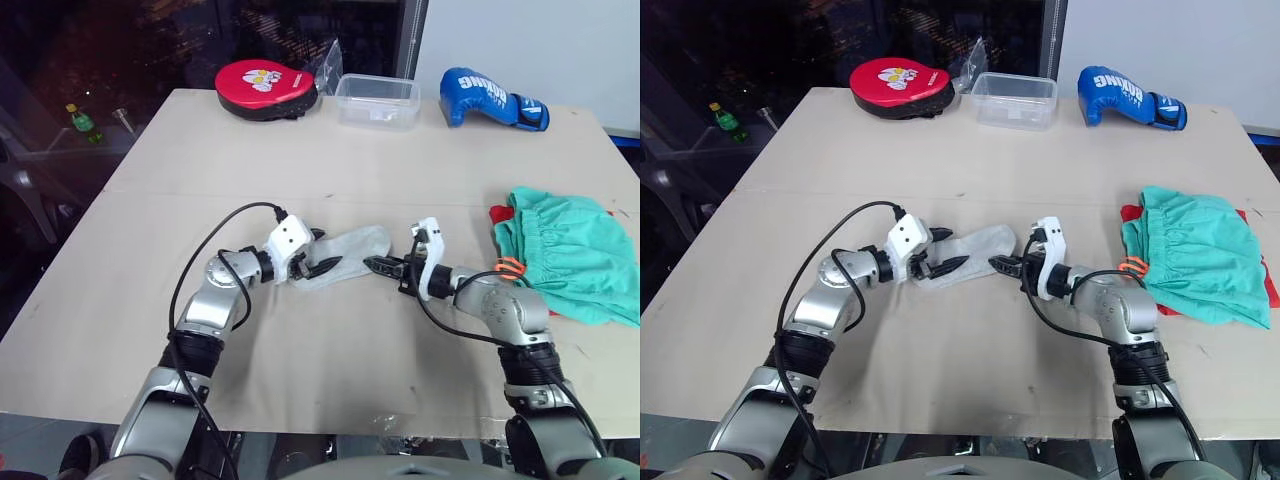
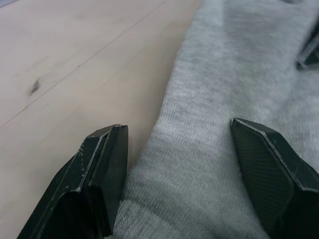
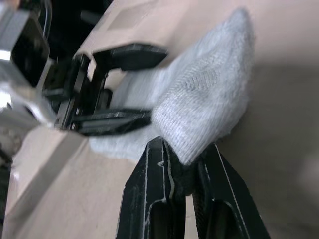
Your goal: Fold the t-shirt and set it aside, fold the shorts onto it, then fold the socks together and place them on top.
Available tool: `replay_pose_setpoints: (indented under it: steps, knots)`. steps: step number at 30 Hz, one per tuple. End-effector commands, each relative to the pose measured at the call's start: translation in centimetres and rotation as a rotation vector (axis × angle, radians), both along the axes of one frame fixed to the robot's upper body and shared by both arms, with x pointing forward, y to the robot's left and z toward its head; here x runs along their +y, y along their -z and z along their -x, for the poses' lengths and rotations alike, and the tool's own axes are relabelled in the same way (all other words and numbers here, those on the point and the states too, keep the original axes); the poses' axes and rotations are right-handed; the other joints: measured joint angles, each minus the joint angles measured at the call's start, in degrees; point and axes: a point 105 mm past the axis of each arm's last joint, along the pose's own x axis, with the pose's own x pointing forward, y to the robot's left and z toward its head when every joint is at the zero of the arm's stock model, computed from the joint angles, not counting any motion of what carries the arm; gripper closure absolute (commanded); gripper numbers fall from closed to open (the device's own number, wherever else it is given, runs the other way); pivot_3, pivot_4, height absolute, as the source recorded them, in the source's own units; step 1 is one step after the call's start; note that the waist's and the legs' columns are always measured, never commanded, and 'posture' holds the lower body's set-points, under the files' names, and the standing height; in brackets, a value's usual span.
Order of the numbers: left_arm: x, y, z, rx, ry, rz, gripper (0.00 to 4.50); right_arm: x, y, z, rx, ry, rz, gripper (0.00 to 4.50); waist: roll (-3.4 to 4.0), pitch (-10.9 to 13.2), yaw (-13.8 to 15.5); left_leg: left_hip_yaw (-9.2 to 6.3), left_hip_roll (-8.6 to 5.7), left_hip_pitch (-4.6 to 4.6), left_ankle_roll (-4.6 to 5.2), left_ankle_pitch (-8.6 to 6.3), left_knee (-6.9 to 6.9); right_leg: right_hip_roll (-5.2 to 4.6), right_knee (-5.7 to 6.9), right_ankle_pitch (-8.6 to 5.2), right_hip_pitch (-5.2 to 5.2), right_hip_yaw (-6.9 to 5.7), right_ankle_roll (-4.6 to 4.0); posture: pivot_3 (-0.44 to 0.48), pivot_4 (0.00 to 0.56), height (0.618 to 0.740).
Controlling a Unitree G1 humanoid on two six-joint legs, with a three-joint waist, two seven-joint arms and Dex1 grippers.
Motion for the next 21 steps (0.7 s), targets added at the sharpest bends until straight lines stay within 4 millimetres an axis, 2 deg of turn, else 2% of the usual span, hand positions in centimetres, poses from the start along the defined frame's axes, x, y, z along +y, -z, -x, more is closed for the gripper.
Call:
replay_pose_setpoints:
  steps: [1, 6, 10, 15, 17, 21]
  knots:
    - [-1.9, -1.9, -0.3, -0.066, 0.037, 0.013, 0.96, -2.5, -2.9, 0.3, -0.077, 0.055, -0.034, 4.48, -0.01, 0.0, 0.0, 0.01, -0.01, -0.01, 0.01, -0.01, 0.01, -0.01, -0.01, 0.00, 0.00, 0.01, 0.00, 0.000, 0.150, 0.740]
    - [-2.1, -2.1, -0.8, -0.074, 0.033, -0.009, 0.96, -2.5, -4.0, 1.4, -0.083, 0.040, -0.020, 4.48, 0.00, 0.0, -0.7, 0.00, 0.07, 0.05, 0.12, -0.07, 0.00, 0.09, 0.03, 0.00, 0.00, 0.02, 0.00, 0.000, 0.150, 0.740]
    - [-2.2, -1.3, -0.9, -0.068, 0.033, -0.039, 0.96, -0.3, -5.4, 1.9, -0.117, -0.015, -0.020, 4.48, 0.01, 0.0, -0.7, -0.04, 0.10, 0.08, 0.17, -0.10, -0.06, 0.18, 0.05, 0.00, -0.01, 0.02, -0.01, 0.000, 0.150, 0.740]
    - [-2.4, -0.7, -0.7, -0.056, 0.034, -0.035, 0.96, 3.1, -5.6, 1.2, -0.144, -0.050, 0.049, 4.48, 0.02, 0.0, -0.5, -0.03, 0.08, 0.05, 0.17, -0.10, -0.03, 0.14, 0.04, 0.00, -0.01, 0.02, 0.00, 0.000, 0.150, 0.740]
    - [-1.7, -1.0, -0.9, -0.064, 0.009, -0.036, 0.96, 3.8, -5.0, 0.8, -0.152, -0.058, 0.116, 4.48, 0.01, 0.0, -0.5, -0.03, 0.08, 0.05, 0.15, -0.09, -0.03, 0.15, 0.04, 0.00, -0.01, 0.02, 0.00, 0.000, 0.150, 0.740]
    - [1.4, -3.0, -1.2, -0.069, -0.049, -0.001, 0.96, 3.6, -3.3, 0.2, -0.211, -0.079, 0.310, 4.48, 0.01, 0.0, -0.5, -0.02, 0.04, 0.02, 0.06, -0.03, -0.02, 0.10, 0.01, 0.00, -0.01, 0.02, 0.00, 0.000, 0.150, 0.740]
